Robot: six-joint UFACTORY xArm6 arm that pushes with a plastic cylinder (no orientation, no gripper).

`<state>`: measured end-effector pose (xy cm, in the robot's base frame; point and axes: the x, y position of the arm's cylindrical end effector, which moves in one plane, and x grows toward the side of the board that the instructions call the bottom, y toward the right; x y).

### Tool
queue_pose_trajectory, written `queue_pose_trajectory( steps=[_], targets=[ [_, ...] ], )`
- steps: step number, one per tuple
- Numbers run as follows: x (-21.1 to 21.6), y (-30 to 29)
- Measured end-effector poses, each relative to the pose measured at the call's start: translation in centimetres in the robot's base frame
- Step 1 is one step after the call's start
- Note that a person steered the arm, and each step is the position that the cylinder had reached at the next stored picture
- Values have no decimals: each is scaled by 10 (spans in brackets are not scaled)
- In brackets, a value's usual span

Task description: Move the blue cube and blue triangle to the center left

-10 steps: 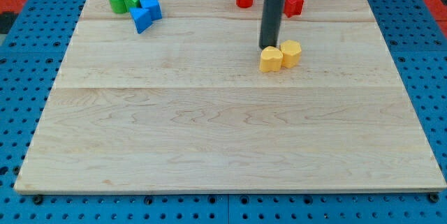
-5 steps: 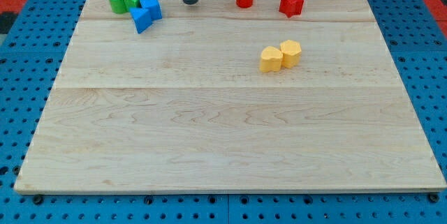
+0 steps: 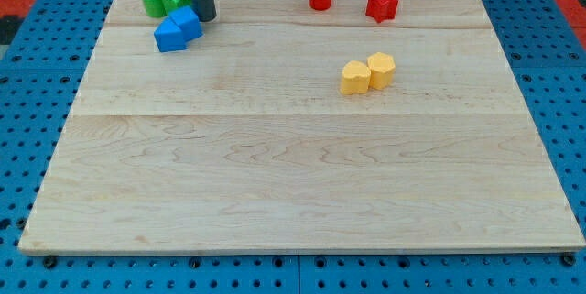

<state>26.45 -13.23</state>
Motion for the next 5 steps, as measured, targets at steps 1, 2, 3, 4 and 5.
queue_pose_trajectory(
  steps=[1, 2, 3, 4, 5],
  targets=[
    [7, -1],
    [3, -8],
    [2, -10],
    [2, -31],
    [8, -43]
  ],
)
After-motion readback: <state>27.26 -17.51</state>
